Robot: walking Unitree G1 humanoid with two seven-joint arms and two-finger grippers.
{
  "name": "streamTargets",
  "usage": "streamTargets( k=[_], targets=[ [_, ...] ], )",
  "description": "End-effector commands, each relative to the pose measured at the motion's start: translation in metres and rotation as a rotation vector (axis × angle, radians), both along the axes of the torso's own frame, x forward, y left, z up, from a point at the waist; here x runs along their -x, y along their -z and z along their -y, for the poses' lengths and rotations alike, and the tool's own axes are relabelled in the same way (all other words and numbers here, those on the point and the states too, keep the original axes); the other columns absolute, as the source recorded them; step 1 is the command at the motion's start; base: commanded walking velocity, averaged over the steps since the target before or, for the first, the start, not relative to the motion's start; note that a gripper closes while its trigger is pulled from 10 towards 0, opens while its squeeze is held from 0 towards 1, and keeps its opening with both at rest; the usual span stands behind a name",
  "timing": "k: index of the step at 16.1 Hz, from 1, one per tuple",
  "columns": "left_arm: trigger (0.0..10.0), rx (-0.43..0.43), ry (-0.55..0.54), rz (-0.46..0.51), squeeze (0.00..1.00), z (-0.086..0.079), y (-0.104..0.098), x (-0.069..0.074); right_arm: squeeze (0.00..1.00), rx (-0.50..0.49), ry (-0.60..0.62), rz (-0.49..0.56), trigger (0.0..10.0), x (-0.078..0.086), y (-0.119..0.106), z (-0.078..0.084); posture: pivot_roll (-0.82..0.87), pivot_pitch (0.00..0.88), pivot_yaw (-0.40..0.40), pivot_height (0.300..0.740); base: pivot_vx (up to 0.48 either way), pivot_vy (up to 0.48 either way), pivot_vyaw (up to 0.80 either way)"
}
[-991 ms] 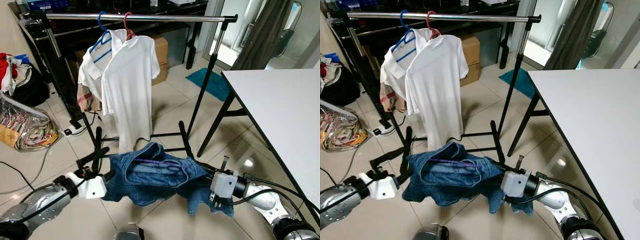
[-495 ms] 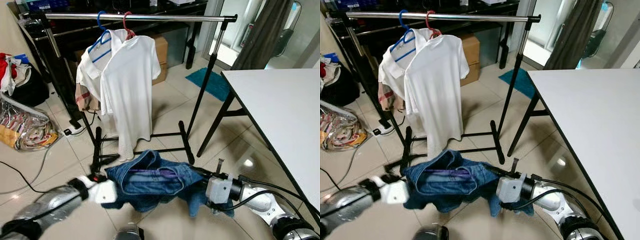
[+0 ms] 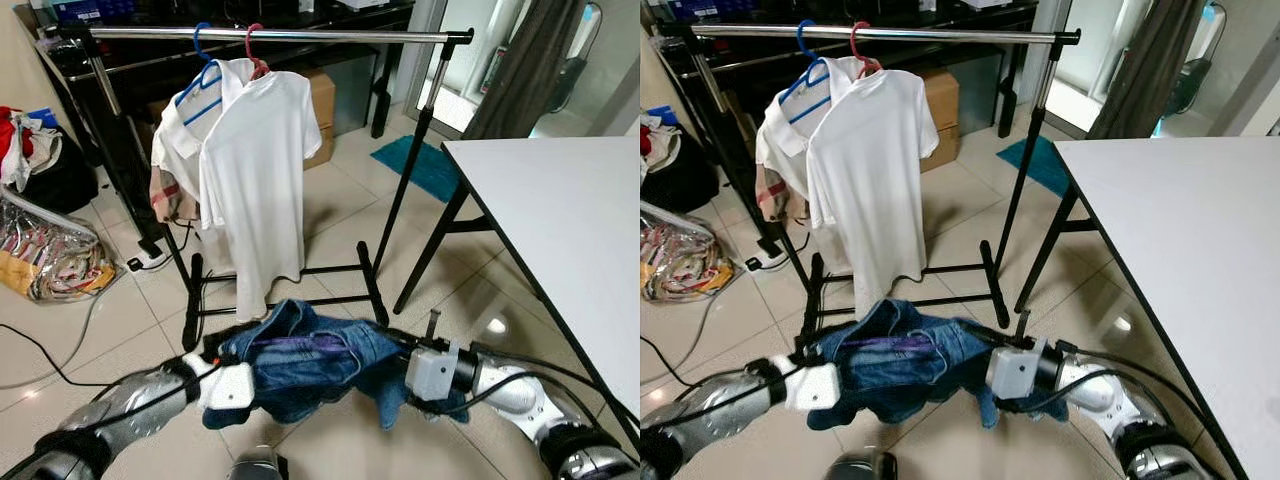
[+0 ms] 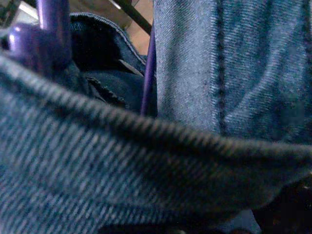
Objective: Hang hanger
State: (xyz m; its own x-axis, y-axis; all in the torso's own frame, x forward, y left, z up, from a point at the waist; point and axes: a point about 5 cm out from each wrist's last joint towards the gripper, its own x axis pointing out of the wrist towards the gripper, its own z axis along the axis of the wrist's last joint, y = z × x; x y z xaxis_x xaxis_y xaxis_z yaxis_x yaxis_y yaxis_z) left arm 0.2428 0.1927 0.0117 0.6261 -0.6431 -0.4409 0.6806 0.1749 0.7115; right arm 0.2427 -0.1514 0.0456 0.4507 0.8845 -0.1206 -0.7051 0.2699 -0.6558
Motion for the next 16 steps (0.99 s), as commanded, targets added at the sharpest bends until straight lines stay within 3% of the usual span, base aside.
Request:
streamTargets(
  k=[1, 5, 16],
  targets=[
    [10.0, 0.006, 0.02, -0.003, 0.0, 0.008, -0.001, -0.004, 0.0, -0.049, -0.029, 0.081, 9.3, -0.006, -0.014, -0.008, 0.28, 0.001, 0.001, 0.74, 0.0, 0.0, 0.0],
    [10.0, 0.062, 0.048, 0.046, 0.0, 0.027, -0.013, -0.018, 0.0, -0.035, -0.024, 0.065, 9.2, -0.006, -0.01, -0.01, 0.28, 0.0, 0.0, 0.74, 0.0, 0.0, 0.0],
    [10.0, 0.094, 0.108, 0.075, 0.0, 0.053, -0.025, -0.032, 0.0, -0.051, 0.017, 0.048, 9.5, -0.015, -0.01, -0.02, 0.28, 0.0, 0.008, 0.74, 0.0, 0.0, 0.0]
  ],
)
